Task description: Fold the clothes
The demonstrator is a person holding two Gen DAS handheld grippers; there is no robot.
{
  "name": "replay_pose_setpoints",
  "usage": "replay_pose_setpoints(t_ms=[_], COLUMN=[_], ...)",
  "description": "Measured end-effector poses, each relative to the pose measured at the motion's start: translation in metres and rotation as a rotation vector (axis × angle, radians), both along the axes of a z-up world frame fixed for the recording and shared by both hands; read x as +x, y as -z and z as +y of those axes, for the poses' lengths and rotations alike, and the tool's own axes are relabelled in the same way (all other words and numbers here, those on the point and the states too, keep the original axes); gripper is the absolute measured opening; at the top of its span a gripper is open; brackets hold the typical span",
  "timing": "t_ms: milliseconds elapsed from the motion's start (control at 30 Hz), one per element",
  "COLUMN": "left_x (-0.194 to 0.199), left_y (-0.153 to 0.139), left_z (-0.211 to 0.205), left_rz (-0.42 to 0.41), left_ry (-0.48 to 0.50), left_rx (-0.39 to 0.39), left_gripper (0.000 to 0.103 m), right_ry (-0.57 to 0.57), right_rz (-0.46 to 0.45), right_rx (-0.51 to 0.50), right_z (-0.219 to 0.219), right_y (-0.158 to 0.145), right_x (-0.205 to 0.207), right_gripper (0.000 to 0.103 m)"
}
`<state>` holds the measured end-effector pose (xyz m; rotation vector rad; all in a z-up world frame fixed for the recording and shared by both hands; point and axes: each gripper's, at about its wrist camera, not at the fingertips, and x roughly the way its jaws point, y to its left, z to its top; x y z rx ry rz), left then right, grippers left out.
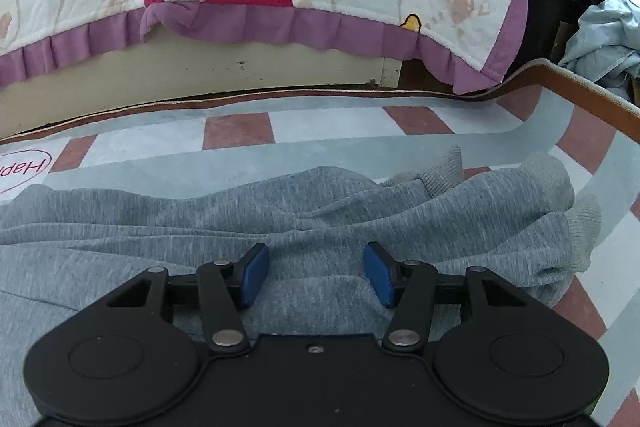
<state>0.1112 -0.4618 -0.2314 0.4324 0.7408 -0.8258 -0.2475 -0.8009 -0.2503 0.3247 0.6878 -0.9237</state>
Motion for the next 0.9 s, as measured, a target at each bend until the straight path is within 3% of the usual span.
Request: replay_pose_setpoints(t_ms=[167,267,300,333,433,567,667,733,900], left_x=[0.057,0.080,0.084,0.088,0.095,0.092,0.089,0.086,0.087], left_y=[-0.004,-0.004,-0.006,-0.007,-0.007,-0.003,0.000,0.000,-0.001], left_z=[0.095,0.130,0.136,0.142,0.147,0.141,0.141,0.141,0.138], left_rz=[-0.036,-0.042,-0.036,-0.028,-0.010,-0.039,-0.057,-0.051,-0.009], left_ry=[-0.245,-0.311,-0.297,-0.278,-0.155,0.110,0.247,0.303,0.418], left_rx=[0.062,0.071,0.051,0.027,-0.037,-0.054,-0.037,-0.028,-0.022], left_gripper=[0.052,0.052,0.052,0.052,0.053,0.053,0.055,0.057,0.059], right_ry=[0.005,0.046,0.049,0.027,-0.271,-0.868,-1.137,-1.187,-1.122], right_rz=[0.035,0.080,0.054,0.026,-0.050,0.136,0.321,0.426,0.517], right_rx=[0.025,0.031,0.013,-0.003,-0.051,-0.138,-0.215,-0.242,-0.139], right_z=[-0.005,-0.001,0.008,0.019,0.067,0.155,0.200,0.206,0.168], right_y=[-0.003,-0.017,-0.028,-0.040,-0.075,-0.101,-0.092,-0.079,-0.061], right_x=[0.009,0.020,0.024,0.030,0.061,0.125,0.163,0.183,0.212], right_gripper=[0.062,0.061,0.060,0.060,0.060,0.057,0.057,0.056,0.055])
